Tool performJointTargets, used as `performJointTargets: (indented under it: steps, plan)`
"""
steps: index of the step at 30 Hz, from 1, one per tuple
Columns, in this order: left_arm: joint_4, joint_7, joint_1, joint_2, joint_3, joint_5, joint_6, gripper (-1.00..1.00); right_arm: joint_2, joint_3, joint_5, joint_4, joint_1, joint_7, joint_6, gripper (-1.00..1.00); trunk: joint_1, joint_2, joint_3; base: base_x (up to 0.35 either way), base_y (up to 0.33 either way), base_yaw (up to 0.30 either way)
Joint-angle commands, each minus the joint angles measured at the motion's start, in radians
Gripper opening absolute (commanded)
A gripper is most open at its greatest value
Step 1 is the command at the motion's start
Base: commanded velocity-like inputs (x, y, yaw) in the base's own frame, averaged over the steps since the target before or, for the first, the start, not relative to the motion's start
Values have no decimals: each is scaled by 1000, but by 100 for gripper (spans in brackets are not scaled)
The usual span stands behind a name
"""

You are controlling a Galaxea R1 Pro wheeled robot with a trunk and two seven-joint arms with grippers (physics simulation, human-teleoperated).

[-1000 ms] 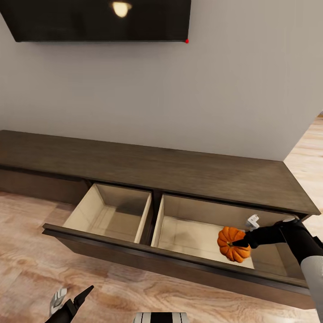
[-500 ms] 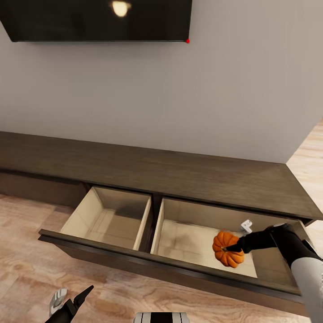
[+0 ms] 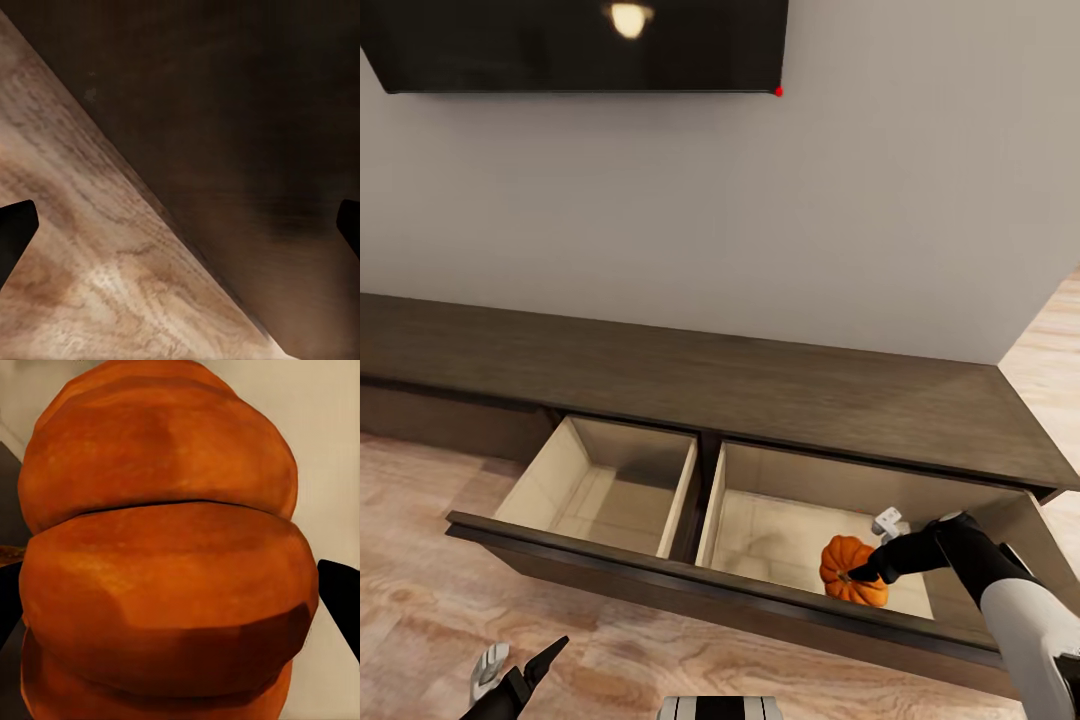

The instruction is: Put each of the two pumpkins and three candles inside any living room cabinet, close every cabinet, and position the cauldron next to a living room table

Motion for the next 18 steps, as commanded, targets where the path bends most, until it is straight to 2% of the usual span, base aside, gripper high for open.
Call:
performJointTargets:
  steps: [1, 6, 14, 18]
  plan:
    - [0, -2, 0, 1, -4, 11, 9, 100, 2, -8, 5, 0, -1, 5, 9, -100, 0, 0, -1, 65, 0, 0]
    - [0, -2, 0, 1, -4, 11, 9, 100, 4, -8, 6, 3, 0, -12, 8, -100, 0, 0, -1, 175, 0, 0]
    - [0, -2, 0, 1, -4, 11, 8, 100, 6, -6, 7, 12, 0, -50, 8, -100, 0, 0, -1, 45, 0, 0]
    - [0, -2, 0, 1, -4, 11, 8, 100, 11, -5, 5, 27, 0, -68, 8, -100, 0, 0, -1, 139, 0, 0]
